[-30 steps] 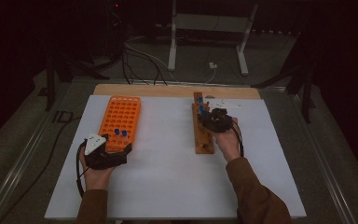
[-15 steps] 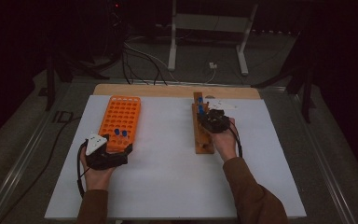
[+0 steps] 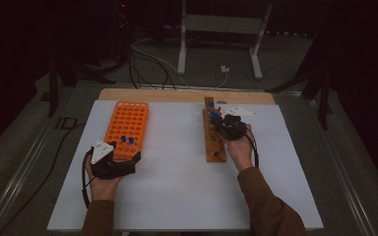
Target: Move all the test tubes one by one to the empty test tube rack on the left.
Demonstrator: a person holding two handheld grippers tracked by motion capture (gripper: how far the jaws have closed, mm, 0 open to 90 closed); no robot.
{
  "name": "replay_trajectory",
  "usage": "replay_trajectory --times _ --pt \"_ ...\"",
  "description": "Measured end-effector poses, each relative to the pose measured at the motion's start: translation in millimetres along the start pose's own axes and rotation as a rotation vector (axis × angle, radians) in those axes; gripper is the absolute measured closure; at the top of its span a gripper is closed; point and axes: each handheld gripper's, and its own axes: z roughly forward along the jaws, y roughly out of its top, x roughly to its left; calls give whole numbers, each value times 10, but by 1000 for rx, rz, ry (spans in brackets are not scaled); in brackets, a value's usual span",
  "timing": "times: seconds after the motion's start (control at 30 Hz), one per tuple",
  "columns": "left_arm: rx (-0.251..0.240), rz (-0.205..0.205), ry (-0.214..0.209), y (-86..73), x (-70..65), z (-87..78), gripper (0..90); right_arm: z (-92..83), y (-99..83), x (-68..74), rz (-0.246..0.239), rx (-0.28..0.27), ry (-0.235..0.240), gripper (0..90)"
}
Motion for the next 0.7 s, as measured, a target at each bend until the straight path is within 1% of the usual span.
replay_trajectory --times 0.1,0.23,0.6,0.7 --pt "4 0 -2 -3 -2 4 11 -41 17 -16 19 -11 6 774" --pt "1 1 -5 -2 -7 8 11 -79 33 -30 19 -17 8 773" --pt "-5 3 -7 5 -13 4 11 -250 160 -22 -7 -65 18 773" --pt "-10 3 -4 12 -14 -1 12 -299 199 -4 -34 -74 19 773"
